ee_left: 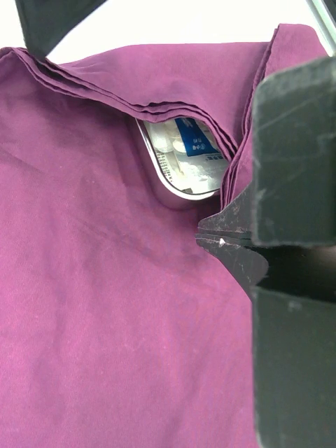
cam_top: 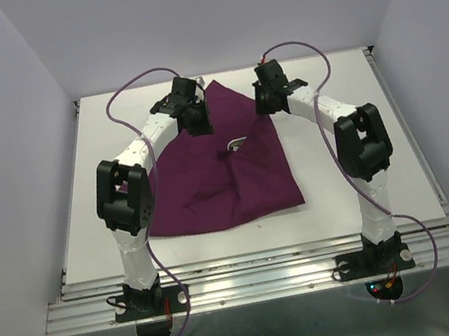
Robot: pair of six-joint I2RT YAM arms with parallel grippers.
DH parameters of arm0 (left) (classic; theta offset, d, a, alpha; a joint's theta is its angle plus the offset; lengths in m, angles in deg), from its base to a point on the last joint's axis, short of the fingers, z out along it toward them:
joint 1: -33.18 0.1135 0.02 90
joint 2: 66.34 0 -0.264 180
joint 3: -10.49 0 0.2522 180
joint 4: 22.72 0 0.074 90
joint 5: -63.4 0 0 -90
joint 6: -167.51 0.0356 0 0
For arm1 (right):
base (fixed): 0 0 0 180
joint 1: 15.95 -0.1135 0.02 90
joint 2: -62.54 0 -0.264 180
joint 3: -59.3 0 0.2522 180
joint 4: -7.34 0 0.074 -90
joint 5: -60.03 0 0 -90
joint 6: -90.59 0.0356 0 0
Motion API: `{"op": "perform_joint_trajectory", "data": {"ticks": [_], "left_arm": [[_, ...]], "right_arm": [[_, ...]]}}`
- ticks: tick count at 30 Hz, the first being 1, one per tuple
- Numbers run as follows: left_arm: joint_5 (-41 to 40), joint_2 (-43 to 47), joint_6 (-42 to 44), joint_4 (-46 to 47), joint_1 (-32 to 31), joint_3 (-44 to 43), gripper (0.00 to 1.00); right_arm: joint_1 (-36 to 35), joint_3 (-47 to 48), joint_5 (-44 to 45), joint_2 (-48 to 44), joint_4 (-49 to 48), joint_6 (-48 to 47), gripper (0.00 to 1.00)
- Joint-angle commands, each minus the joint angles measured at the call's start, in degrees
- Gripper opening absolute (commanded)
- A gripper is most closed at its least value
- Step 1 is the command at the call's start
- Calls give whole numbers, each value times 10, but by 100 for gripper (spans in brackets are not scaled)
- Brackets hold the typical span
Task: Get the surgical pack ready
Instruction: Pack the surgical kit at the center of the board.
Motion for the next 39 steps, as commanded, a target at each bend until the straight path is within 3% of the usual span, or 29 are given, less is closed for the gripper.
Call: {"op": "perform_joint_trajectory", "data": {"ticks": [1,8,23,32,39], "left_arm": [[2,6,9,-5,5,-19,2],[3,0,14,-6,11,-20,2],[10,-17,16,-10,13,-37,2],[12,-29,16,-13,14,-52,2],[14,-43,13,-23,19,-80,2]], "right_arm": [[0,17,22,15,21,-1,17],[49,-21,14,-13,9,16,17],[65,-56,16,-20,-11,22,17],[65,-39,-75,7,-15,21,15],[43,-16,-98,32,-8,19,15]]}}
